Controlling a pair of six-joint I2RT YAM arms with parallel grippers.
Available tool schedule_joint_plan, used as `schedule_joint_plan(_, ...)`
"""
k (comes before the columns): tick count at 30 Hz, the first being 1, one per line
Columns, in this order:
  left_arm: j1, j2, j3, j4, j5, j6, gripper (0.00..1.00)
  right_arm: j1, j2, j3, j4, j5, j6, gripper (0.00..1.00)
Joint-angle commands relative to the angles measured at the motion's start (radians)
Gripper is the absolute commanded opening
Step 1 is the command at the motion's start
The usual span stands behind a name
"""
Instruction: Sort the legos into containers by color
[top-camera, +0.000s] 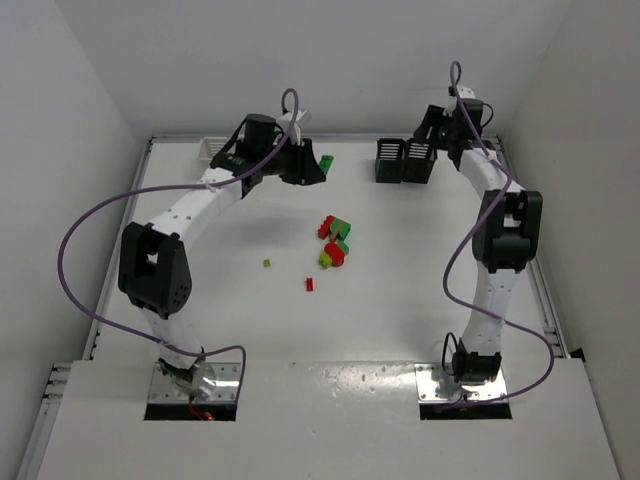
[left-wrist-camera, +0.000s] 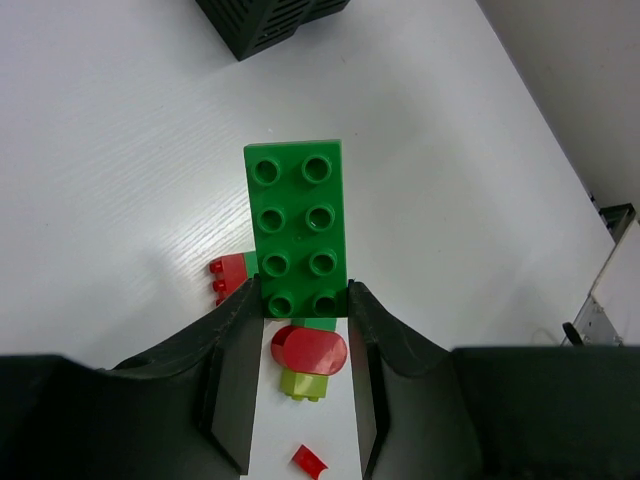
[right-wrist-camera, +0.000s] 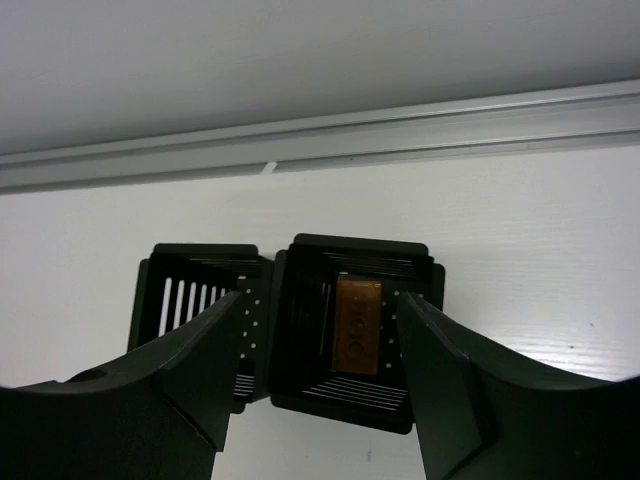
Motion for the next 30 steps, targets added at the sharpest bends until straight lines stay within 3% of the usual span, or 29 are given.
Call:
schedule_joint_plan(1, -0.004, -0.003, 0.021, 0.043, 0.045, -0.007, 0.00, 0.003, -0.037, 0.053, 0.021, -0.085, 0.006, 0.63)
schedule_joint_plan(4, -0.004, -0.013, -0.008, 0.068, 0.056, 0.003, 0.00, -0.017, -0.105, 0.026, 0.009, -0.351, 0.093, 0.57)
schedule_joint_plan(5, -0.018, -0.028, -0.017, 0.068, 0.056, 0.014, 0.00, -0.017, -0.119, 0.026, -0.014, -0.514, 0.121, 0.57)
schedule_joint_plan(8, -0.045, -0.068, -0.068, 0.068, 0.007, 0.075, 0.00, 0.003, -0.142, -0.002, -0.111, -0.815, 0.185, 0.57)
schedule_joint_plan(11, -0.082, -0.115, -0.131, 0.068, -0.046, 0.152, 0.00, 0.023, -0.192, -0.144, 0.011, -1.000, 0.400, 0.57)
schedule_joint_plan(12, -0.101, -0.128, -0.167, 0.068, -0.057, 0.172, 0.00, 0.023, -0.209, -0.242, 0.188, -1.023, 0.564, 0.57)
schedule_joint_plan(14, -0.121, -0.160, -0.212, 0.068, -0.086, 0.253, 0.00, 0.032, -0.232, -0.296, 0.271, -1.050, 0.673, 0.60)
schedule_joint_plan(18, -0.165, -0.204, -0.253, 0.068, -0.108, 0.304, 0.00, 0.072, -0.220, -0.269, 0.121, -1.059, 0.638, 0.68)
schedule_joint_plan(23, -0.207, -0.214, -0.272, 0.068, -0.154, 0.336, 0.00, 0.130, -0.220, -0.287, 0.070, -1.080, 0.611, 0.74)
schedule_joint_plan(30, -0.236, -0.214, -0.263, 0.068, -0.185, 0.356, 0.00, 0.193, -0.200, -0.252, -0.236, -1.044, 0.342, 0.75)
